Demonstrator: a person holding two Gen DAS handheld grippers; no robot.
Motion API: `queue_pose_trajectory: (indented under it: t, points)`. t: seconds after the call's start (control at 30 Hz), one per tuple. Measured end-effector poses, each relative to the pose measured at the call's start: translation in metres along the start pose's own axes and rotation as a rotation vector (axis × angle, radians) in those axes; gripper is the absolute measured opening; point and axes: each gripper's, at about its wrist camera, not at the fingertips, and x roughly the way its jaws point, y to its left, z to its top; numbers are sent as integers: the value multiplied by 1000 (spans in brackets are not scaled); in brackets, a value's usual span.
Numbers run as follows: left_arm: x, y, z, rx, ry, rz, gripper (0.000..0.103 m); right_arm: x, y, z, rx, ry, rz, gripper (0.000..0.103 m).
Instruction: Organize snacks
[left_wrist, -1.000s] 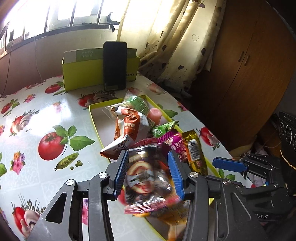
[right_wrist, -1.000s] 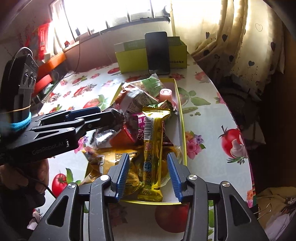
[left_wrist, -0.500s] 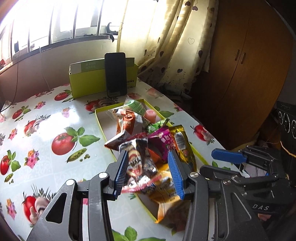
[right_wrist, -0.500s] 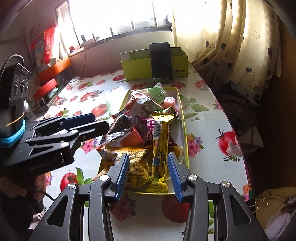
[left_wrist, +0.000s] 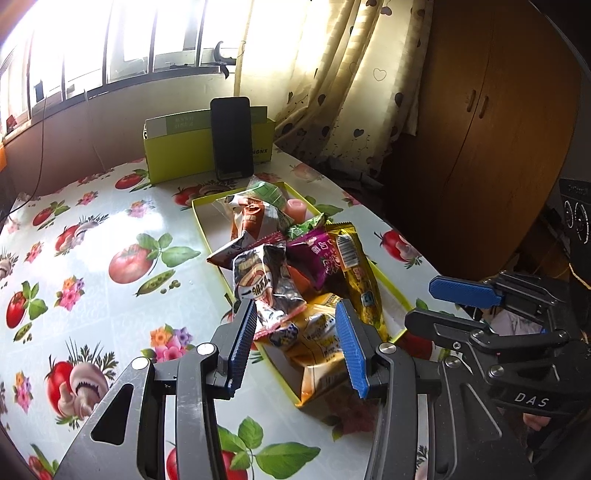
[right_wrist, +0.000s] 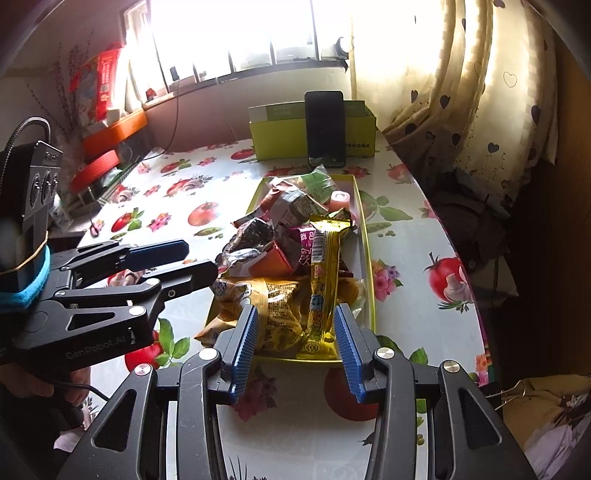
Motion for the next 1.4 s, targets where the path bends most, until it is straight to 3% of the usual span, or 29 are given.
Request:
queue_pose_trajectory:
  t: [1.4]
  points:
    - [-7, -7, -16, 6, -1, 56, 46, 5, 9, -13, -21, 21, -12, 41]
